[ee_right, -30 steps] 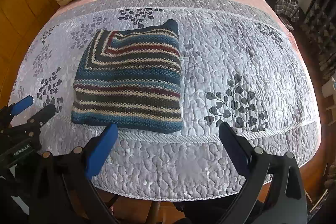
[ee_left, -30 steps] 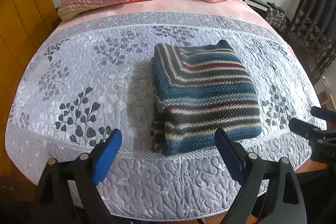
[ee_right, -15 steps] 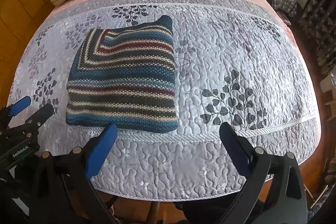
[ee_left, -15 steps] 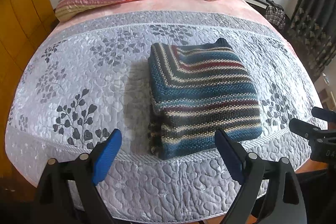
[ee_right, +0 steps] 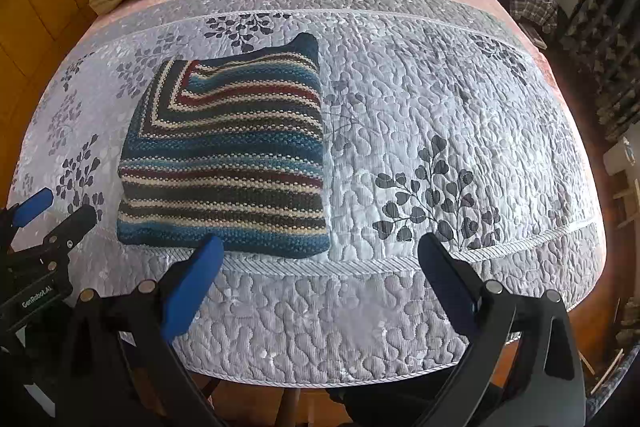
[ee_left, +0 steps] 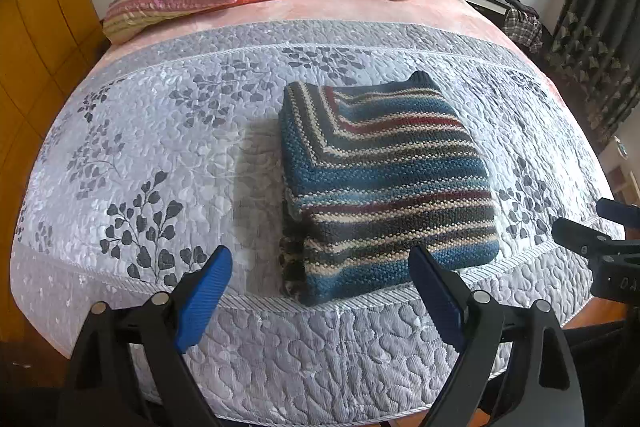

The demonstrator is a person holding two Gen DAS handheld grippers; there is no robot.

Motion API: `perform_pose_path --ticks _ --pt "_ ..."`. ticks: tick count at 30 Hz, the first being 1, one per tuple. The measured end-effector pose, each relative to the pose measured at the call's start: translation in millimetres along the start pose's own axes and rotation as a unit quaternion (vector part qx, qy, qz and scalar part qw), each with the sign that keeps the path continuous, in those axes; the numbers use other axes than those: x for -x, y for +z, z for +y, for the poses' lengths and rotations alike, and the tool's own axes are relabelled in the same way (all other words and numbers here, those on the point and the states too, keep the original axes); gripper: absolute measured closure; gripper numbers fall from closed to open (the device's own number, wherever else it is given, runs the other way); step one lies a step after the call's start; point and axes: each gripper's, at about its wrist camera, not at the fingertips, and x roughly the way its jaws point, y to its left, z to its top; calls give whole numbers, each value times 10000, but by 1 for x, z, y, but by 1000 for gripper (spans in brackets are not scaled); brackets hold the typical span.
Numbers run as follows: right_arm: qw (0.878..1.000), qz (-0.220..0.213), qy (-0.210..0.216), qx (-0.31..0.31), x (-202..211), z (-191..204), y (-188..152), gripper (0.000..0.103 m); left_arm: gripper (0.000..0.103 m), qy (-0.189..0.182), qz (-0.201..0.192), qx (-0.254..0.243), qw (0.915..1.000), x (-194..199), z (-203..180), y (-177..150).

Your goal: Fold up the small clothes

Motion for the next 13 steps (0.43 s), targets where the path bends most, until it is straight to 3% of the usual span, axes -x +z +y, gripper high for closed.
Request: perform_pose_path --ticks 13 --pt "9999 79 -64 -45 -1 0 -1 6 13 -14 -76 25 10000 4 2 0"
